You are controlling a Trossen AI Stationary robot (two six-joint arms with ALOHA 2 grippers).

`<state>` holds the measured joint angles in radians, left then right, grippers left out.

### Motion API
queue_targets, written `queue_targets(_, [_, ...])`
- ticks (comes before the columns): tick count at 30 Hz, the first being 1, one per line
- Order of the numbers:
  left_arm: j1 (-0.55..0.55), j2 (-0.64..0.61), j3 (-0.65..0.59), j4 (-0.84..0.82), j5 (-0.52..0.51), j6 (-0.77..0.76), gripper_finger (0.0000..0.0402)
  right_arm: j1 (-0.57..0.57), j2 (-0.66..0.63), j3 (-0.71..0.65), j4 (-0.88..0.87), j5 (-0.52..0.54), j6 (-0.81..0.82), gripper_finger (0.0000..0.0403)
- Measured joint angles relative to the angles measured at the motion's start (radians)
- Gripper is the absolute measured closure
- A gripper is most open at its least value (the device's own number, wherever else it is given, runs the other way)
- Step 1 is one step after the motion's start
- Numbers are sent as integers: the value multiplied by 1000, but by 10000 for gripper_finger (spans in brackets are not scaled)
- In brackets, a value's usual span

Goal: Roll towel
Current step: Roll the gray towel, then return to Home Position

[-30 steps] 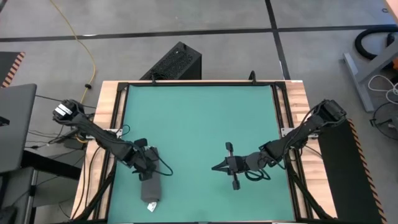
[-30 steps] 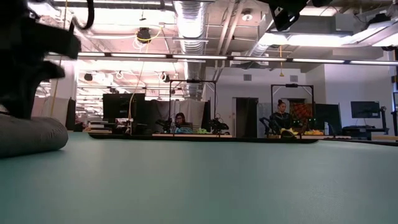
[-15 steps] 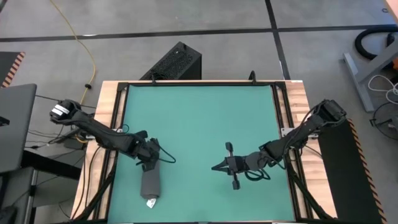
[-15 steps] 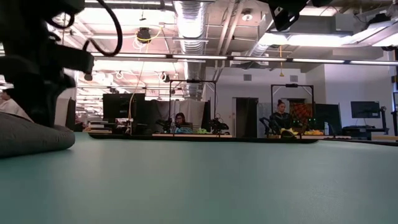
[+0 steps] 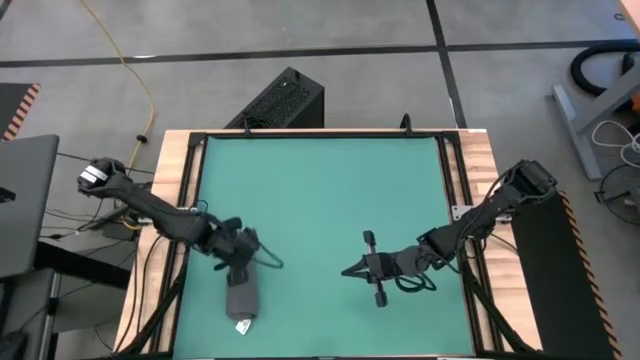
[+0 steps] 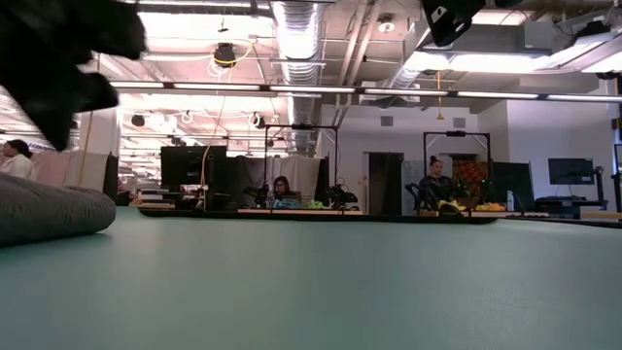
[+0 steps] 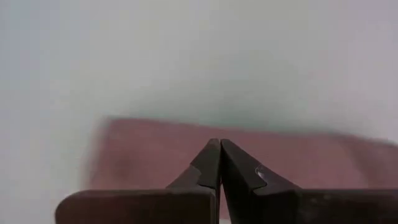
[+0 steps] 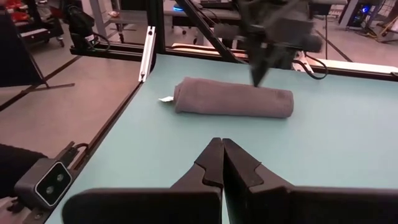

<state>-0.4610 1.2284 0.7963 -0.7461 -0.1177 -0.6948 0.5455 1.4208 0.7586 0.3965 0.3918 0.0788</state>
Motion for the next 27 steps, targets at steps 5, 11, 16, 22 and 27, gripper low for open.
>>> queue_targets(5, [-156,47,0,88,43,-101,401,4,-9,0,-4,0,-28,383])
queue_targets(11, [-247,163,0,197,38,-138,401,-18,-43,0,-5,0,-61,383])
queue_targets(16, [-228,198,3,183,34,-65,401,-70,-81,-1,-29,-8,-86,383])
queue_targets(22, [-134,22,15,213,-296,217,401,-177,-207,0,-150,-95,-91,383])
queue_targets(27, [12,-172,-95,452,-380,494,401,-272,-317,0,-343,-95,-72,383])
